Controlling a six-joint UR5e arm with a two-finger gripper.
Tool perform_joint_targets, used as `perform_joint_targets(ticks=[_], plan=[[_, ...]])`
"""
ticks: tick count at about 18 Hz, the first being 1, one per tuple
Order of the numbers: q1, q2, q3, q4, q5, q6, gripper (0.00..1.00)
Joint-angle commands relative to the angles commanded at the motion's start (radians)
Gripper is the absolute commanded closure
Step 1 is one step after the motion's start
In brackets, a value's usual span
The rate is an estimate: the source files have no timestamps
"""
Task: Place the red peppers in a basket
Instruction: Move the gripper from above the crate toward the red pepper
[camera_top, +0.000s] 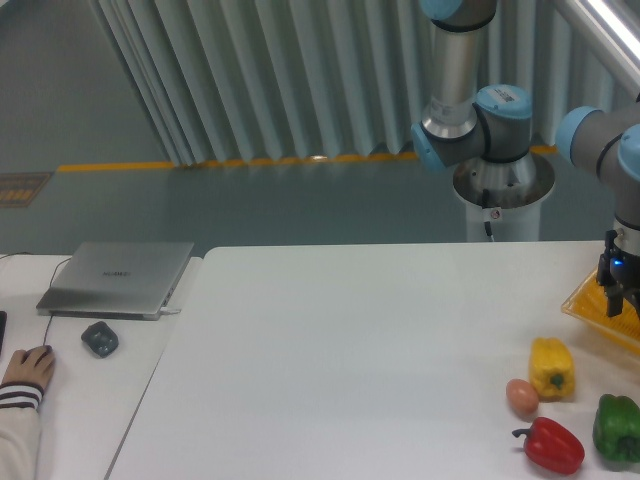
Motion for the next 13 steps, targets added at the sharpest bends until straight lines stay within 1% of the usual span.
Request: perform_joint_targets(ticks=[2, 5, 8, 9, 11, 13], plan=[[-0.003, -0.002, 0.002, -0.003, 0.006, -0.009, 0.0], [0.0, 0.002, 0.006, -0.005, -0.002, -0.064, 0.0], [-0.014, -0.005, 0.017, -0.002, -0.005, -0.185, 0.0], [-0.026, -0.009, 0.026, 0.012, -0.012, -0.224, 0.0], [-0.034, -0.012, 0.034, 0.061, -0.026, -0.293, 0.0], [-0.035, -0.02, 0.037, 0.069, -0.026, -0.315, 0.0]])
